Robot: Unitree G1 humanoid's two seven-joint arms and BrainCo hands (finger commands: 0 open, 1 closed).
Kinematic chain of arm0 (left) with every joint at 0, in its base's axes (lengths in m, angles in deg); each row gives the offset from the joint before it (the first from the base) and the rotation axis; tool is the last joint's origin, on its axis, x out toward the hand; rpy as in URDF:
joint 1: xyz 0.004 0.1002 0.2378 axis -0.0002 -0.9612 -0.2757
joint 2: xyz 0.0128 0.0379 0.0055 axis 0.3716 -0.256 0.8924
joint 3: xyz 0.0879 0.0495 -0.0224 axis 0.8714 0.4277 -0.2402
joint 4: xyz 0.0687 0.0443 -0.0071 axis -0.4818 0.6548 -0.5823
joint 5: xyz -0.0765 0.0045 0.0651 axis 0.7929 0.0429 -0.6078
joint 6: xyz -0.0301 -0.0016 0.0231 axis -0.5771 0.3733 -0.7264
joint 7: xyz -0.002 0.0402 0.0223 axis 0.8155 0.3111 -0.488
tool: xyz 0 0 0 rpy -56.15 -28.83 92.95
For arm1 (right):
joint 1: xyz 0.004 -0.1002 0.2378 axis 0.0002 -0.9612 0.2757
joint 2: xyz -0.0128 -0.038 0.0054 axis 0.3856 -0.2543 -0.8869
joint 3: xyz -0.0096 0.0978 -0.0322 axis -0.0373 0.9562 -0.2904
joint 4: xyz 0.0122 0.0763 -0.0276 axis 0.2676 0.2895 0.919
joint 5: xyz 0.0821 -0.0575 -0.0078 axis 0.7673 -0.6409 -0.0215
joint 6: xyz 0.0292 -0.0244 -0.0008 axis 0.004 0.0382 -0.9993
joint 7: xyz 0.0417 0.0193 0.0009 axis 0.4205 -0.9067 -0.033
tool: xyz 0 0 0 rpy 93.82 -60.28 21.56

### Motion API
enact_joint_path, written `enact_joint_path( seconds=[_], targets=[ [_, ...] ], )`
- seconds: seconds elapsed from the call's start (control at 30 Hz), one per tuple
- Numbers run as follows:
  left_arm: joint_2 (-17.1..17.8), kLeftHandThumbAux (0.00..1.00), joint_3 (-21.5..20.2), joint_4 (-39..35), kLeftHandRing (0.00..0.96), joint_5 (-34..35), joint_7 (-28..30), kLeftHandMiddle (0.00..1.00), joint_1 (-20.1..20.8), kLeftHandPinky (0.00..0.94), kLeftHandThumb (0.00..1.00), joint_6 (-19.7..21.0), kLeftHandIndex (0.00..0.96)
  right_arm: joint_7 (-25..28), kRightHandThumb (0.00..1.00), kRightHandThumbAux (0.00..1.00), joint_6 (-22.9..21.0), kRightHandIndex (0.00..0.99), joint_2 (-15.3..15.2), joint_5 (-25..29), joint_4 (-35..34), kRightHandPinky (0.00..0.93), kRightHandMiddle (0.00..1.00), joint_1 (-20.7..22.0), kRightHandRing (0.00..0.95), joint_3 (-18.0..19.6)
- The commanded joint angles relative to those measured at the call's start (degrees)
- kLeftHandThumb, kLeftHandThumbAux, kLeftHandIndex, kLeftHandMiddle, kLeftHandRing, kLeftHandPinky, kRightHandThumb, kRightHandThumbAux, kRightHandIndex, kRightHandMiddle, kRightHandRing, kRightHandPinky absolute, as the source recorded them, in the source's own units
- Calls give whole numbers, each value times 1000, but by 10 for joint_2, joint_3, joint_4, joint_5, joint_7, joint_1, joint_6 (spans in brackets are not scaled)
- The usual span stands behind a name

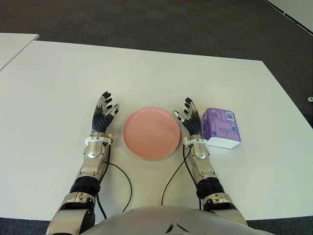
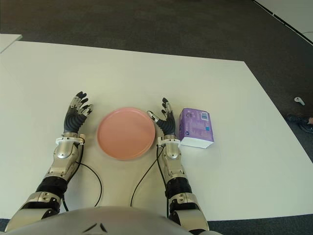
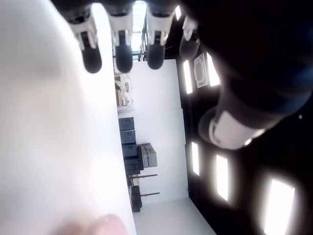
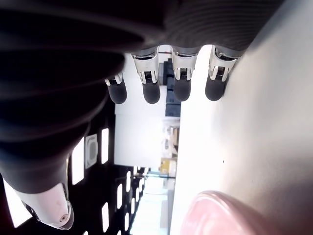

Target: Put the tissue paper into the plate.

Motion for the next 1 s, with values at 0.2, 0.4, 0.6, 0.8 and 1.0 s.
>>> enact_joint_path(
  seconds=[0.2,0.4,0.6,0.8,1.0],
  targets=[
    [-6,658,1,24,112,-7,-12,95,-9,156,160,30,47,6,204,670,-92,0,-5,-11,-100,99,27,3,42,-10],
    [-7,659,-1,36,108,-6,-13,90,1,153,169,25,48,21,189,680,-123,0,-25,-7,-183,99,26,7,41,0],
    [-6,655,-4,54,105,-1,-10,88,14,150,173,21,49,16,217,662,-151,0,-39,-33,-246,103,32,26,48,-5],
    [-7,643,-6,65,94,-2,-16,78,25,137,172,28,44,24,241,628,-157,0,-71,-55,-289,103,43,25,53,-1],
    [-10,637,-7,68,89,-3,-20,69,27,137,175,27,38,49,273,600,-190,2,-95,-48,-349,104,56,25,59,9]
  ],
)
